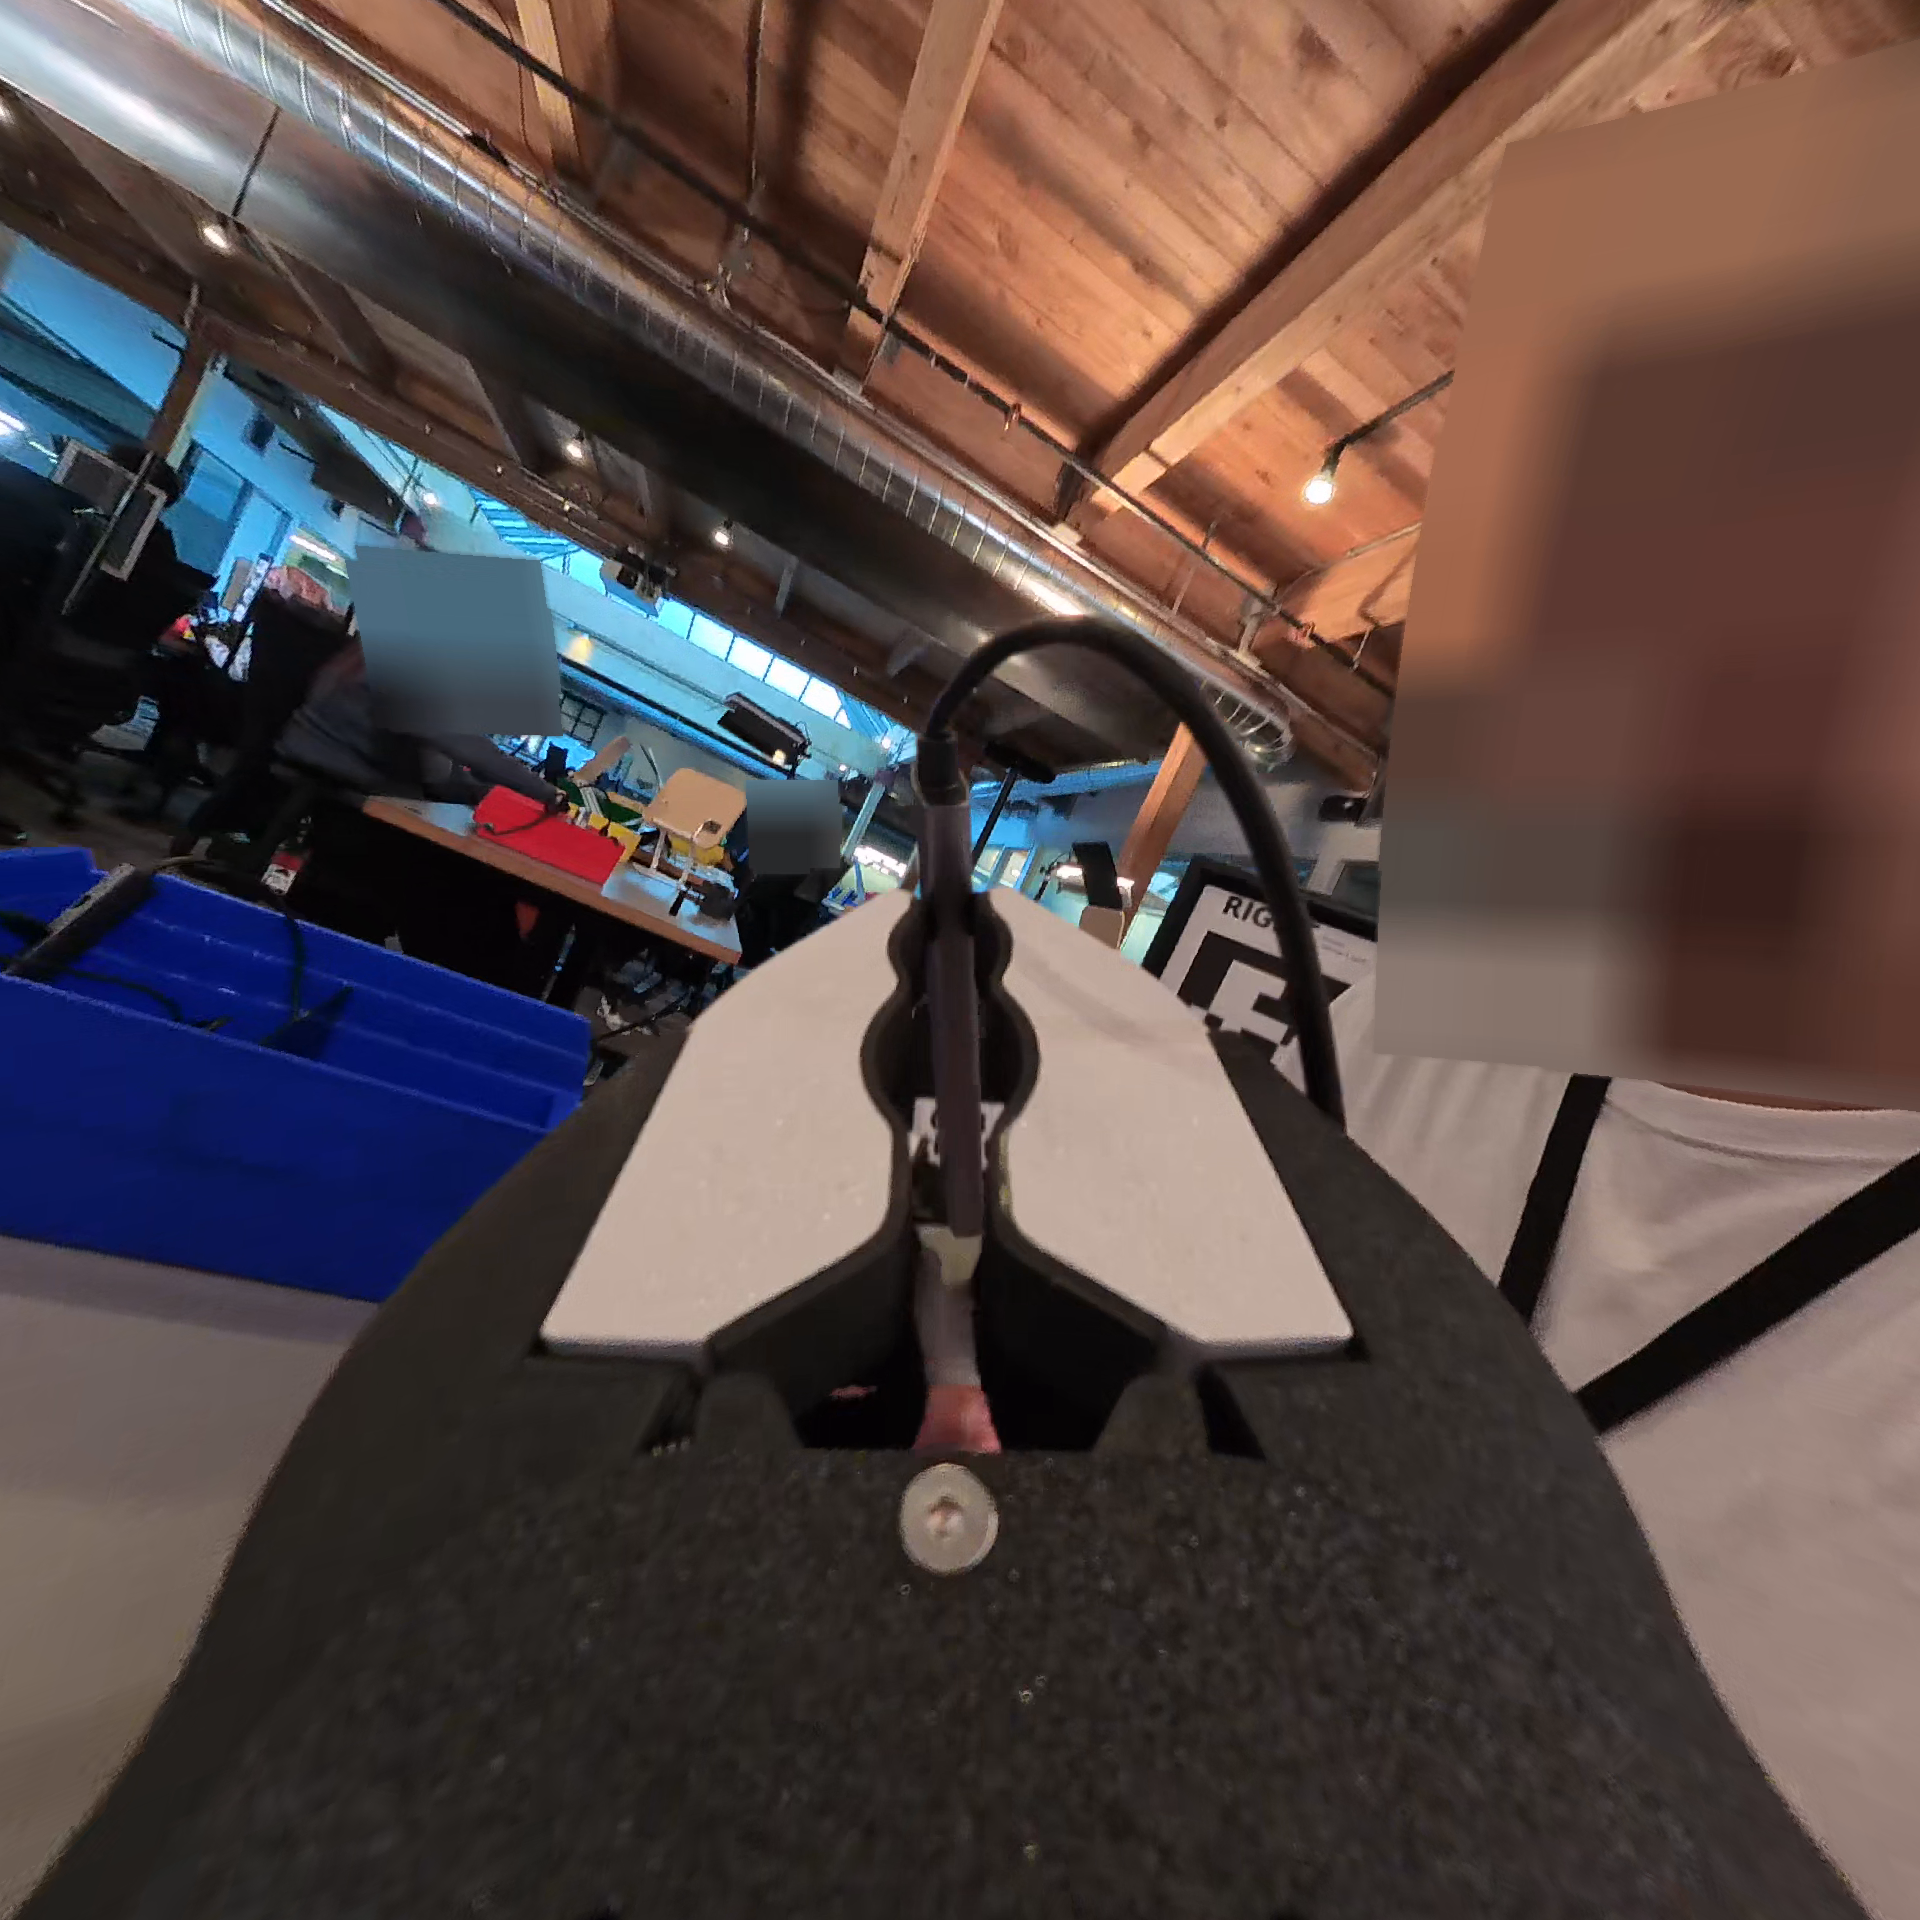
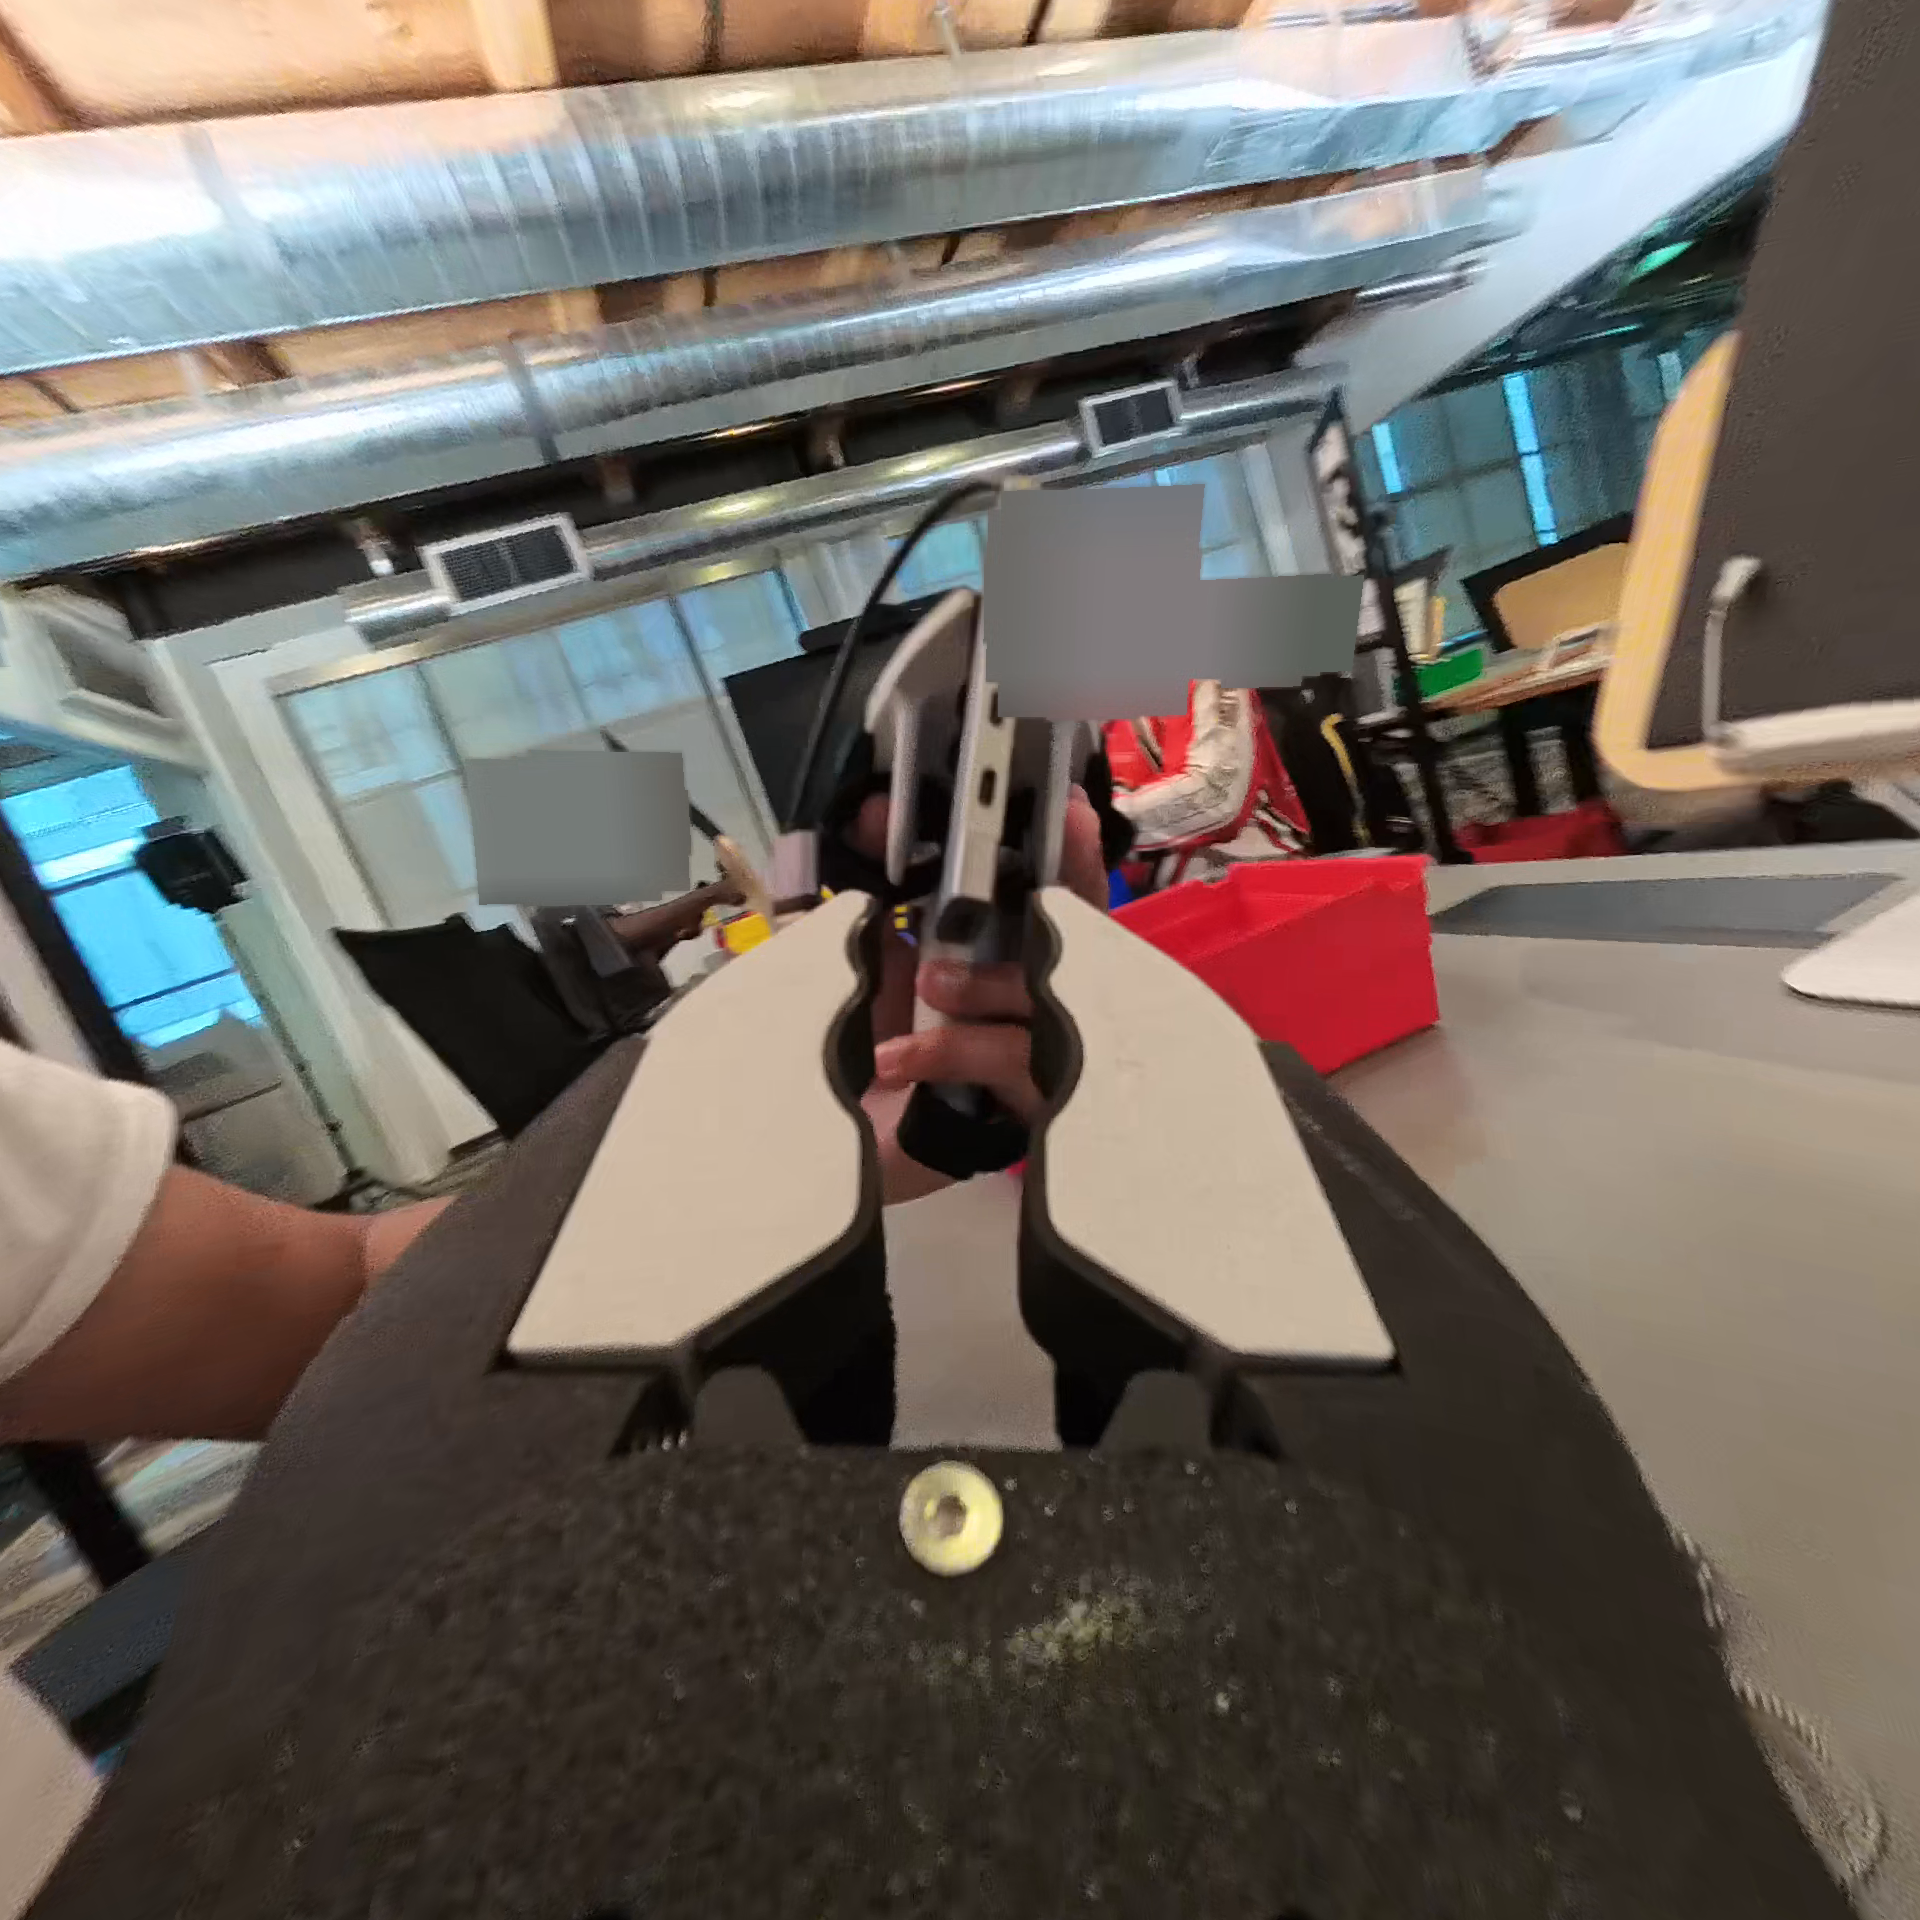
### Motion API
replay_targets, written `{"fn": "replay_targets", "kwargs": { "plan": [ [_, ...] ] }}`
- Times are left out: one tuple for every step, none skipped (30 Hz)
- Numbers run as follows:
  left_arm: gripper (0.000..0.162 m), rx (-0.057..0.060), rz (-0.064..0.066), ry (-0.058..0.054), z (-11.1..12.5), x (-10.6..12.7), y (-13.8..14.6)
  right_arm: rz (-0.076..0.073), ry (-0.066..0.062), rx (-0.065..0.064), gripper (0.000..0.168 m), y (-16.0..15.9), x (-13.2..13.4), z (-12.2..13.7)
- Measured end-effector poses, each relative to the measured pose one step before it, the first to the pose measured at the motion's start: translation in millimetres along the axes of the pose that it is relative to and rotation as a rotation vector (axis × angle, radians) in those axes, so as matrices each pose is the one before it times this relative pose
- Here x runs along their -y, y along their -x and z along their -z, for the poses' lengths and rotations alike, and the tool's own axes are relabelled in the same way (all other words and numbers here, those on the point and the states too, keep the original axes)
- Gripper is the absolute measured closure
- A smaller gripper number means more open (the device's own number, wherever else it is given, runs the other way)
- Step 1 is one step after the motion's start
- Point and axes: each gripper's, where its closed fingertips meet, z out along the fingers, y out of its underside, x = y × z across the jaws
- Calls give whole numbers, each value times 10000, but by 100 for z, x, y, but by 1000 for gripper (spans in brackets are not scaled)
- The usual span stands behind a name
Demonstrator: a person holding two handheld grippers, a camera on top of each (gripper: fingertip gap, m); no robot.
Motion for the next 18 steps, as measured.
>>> {"fn": "replay_targets", "kwargs": {
  "plan": [
    [154, -56, 108, -144, -17, -240, 22, -19, 7, -359, 141, -225, -721, 289],
    [154, -41, 131, -188, -15, -241, 57, -173, 35, -194, 139, -175, -625, 236],
    [154, 12, 151, -194, -32, -283, 170, -308, -106, -56, 139, -138, -198, 194],
    [154, 74, 135, -182, -58, -295, 297, -382, -283, 94, 141, -10, 224, 85],
    [154, 48, 91, -142, -90, -291, 263, -399, -205, 185, 141, 70, 232, -92],
    [154, 14, 51, -10, -115, -370, 229, -328, -51, 139, 140, 27, 83, -178],
    [154, 101, -7, 108, -125, -439, 322, -165, -53, 78, 142, -16, 83, -162],
    [154, 86, -39, 89, -102, -367, 257, -22, -88, 17, 145, -30, 142, -68],
    [154, -11, 7, 98, -71, -332, 89, 105, -141, -183, 152, -253, 286, 99],
    [154, 9, 44, 75, -26, -260, 77, 166, -197, -282, 159, -425, 393, 209],
    [154, 72, -9, 4, 16, -129, 112, 189, 26, -201, 159, -453, 109, 175],
    [154, 129, -82, 53, 68, -169, 172, 41, 140, 27, 159, -182, -22, 153],
    [154, 123, -98, 89, 90, -205, 153, -101, 39, 48, 159, -122, 107, 192],
    [154, 92, -105, 116, 71, -223, 101, -146, -23, 56, 159, -108, 185, 228],
    [154, 101, -119, 118, 58, -245, 102, -144, -100, 38, 159, -116, 311, 226],
    [154, 84, -88, 99, 31, -273, 90, -71, -149, -29, 160, -179, 401, 219],
    [154, 0, -4, 35, -2, -264, 0, 22, -127, 35, 159, -62, 411, 216],
    [154, -44, 69, -39, -23, -212, -45, 67, -139, 82, 159, 27, 413, 134]
  ]
}}
